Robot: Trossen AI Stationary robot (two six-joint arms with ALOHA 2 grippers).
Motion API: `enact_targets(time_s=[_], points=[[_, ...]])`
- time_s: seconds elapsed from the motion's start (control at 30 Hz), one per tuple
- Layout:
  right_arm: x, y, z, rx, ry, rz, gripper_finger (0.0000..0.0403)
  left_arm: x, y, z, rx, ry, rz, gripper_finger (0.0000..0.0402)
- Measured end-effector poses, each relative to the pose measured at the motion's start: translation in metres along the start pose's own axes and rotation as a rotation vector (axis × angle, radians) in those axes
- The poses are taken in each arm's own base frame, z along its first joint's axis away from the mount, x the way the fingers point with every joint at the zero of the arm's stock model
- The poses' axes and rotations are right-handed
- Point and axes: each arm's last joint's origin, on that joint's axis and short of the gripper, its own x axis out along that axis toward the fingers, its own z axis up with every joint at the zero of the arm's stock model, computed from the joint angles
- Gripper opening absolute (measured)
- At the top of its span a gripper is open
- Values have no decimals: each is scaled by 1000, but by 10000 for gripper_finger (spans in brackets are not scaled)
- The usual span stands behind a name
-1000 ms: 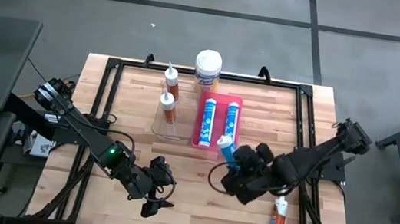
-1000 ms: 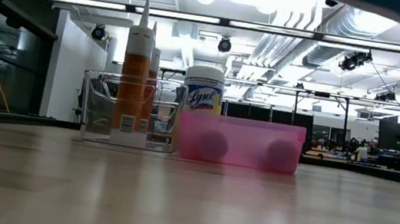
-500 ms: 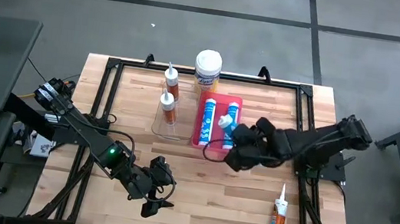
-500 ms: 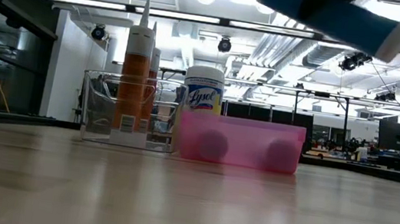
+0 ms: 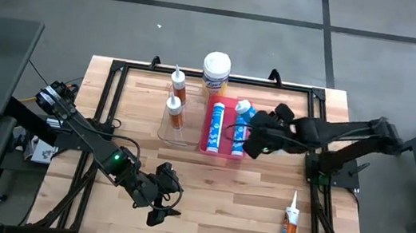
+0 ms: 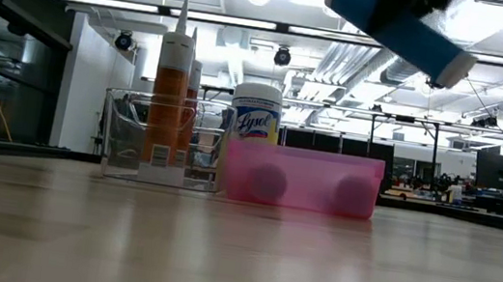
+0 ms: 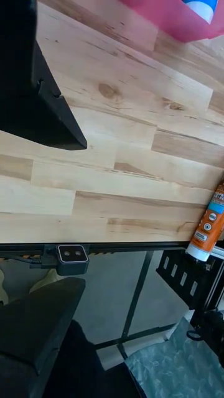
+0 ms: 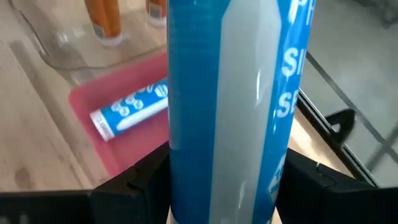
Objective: Pick & place silicon tubes, Sealant and Lysol wipes
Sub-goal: Put the blue sealant into the pink container
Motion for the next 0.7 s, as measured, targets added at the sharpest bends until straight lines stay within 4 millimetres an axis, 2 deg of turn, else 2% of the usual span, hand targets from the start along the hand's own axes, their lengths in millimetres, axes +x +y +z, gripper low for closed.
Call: enact_targets(time_s=[0.17,0.33,0.53,0.7], points=[[9,-18,-28,143,-145,138,210,0,0,0,0,0,0,346],[28,-30,-44,361,-242,289,210,0,0,0,0,0,0,346],[51,-38,-39,558,-247,412,209,0,0,0,0,0,0,346],[60,-46,-25,729,-291,473,209,0,0,0,0,0,0,346]])
